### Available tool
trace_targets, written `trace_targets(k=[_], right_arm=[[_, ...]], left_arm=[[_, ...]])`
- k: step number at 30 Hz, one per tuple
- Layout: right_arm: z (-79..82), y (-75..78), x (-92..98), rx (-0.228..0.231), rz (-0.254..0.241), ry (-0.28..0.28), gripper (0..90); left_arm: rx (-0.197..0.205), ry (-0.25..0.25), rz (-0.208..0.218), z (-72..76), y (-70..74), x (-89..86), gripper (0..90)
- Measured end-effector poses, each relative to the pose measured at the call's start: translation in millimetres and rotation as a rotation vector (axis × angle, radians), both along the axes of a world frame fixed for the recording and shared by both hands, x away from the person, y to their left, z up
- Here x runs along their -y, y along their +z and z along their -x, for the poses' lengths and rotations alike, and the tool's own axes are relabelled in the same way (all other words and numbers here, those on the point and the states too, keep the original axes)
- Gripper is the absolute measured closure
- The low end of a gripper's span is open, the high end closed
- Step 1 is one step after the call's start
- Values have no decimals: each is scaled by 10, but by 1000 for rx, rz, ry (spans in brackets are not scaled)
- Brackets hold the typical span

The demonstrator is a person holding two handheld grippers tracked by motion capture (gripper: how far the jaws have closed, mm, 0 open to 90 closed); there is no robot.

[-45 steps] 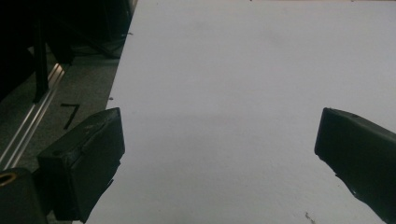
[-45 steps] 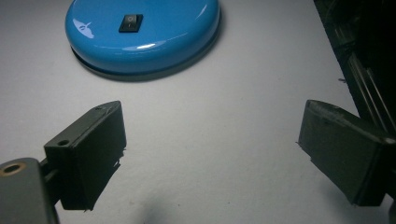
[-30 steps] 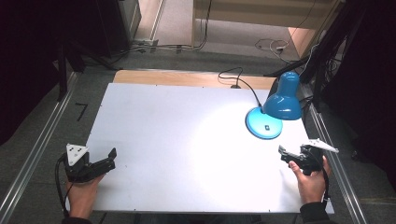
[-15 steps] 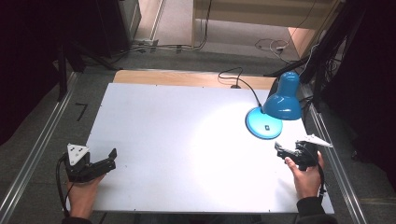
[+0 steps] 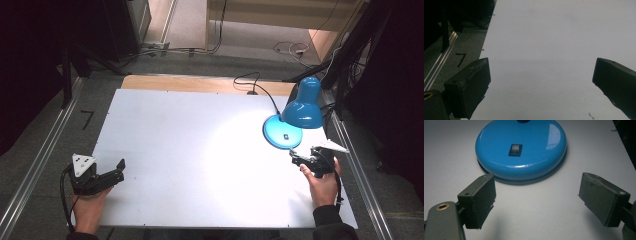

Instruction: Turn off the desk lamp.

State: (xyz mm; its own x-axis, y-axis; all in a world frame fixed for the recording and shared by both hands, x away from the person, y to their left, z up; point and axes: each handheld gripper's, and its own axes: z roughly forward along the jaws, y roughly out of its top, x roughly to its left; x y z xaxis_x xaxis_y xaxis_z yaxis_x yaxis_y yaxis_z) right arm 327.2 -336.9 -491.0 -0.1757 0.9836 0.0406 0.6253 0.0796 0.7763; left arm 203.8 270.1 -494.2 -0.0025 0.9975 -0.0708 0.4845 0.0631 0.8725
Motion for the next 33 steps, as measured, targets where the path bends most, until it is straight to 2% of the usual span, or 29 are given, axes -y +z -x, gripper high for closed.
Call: trace_targets(k=[7,11,13,18,22,23,24,25,27,28,32,33], right_arm=[[-50,4,-46,6,-1,6,141],[-81,9,-73,12,-1,4,181],[-88,17,-97,20,7,2,236],[-106,35,-114,30,12,13,280],[-125,55,-114,50,0,21,402],[-125,55,-114,50,0,21,402],[-137,61,-111,57,-10,25,471],[-137,61,-111,57,-10,25,471],[-165,63,-106,66,-25,21,568],[-165,63,-106,66,-25,21,568],[-202,61,-105,67,-50,21,701],[-225,49,-110,53,-54,34,759]], left_arm=[[0,1,1,4,6,-5,21],[0,1,2,4,4,-10,21],[1,2,3,5,3,-13,21],[0,2,2,4,3,-11,21],[2,1,1,4,5,-10,21],[3,1,1,5,5,-10,21],[4,2,3,5,5,-11,21],[3,1,4,5,4,-12,21],[1,2,2,5,4,-12,21],[3,2,3,4,4,-11,21],[2,-1,4,4,3,-11,21],[0,1,2,4,1,-11,29]])
